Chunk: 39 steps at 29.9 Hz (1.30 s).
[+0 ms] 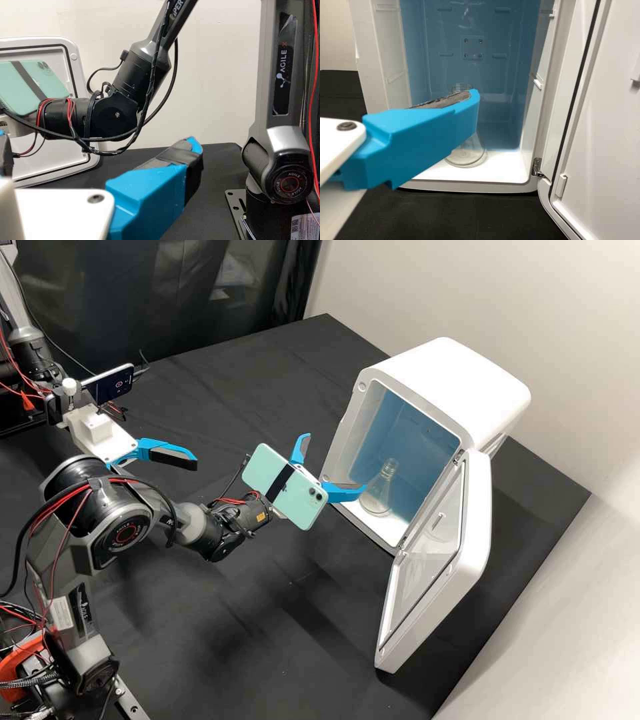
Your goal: Take the flask out of the incubator
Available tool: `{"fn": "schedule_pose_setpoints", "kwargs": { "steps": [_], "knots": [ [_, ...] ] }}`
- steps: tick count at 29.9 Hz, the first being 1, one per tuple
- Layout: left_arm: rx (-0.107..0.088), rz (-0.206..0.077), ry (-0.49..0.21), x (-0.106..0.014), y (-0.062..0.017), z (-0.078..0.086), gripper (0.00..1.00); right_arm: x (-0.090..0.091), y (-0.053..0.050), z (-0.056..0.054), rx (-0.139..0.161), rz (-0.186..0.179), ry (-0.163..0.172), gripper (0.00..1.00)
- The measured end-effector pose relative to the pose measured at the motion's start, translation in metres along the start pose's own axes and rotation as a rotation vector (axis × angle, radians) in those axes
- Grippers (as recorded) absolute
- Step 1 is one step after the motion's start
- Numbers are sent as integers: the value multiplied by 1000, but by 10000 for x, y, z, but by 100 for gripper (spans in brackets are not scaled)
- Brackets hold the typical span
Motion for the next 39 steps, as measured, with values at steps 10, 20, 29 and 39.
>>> {"fn": "schedule_pose_setpoints", "kwargs": {
  "steps": [10, 20, 29, 39],
  "knots": [
    [0, 0, 0, 0, 0, 0, 100, 0, 0, 0, 0, 0, 0, 100],
    [7, -17, 16, -29, -40, -68, 100, 0, 0, 0, 0, 0, 0, 100],
    [-16, -93, 127, -276, -251, -396, 100, 0, 0, 0, 0, 0, 0, 100],
    [-28, -122, 231, -432, -389, -717, 100, 0, 0, 0, 0, 0, 0, 100]
  ]
}}
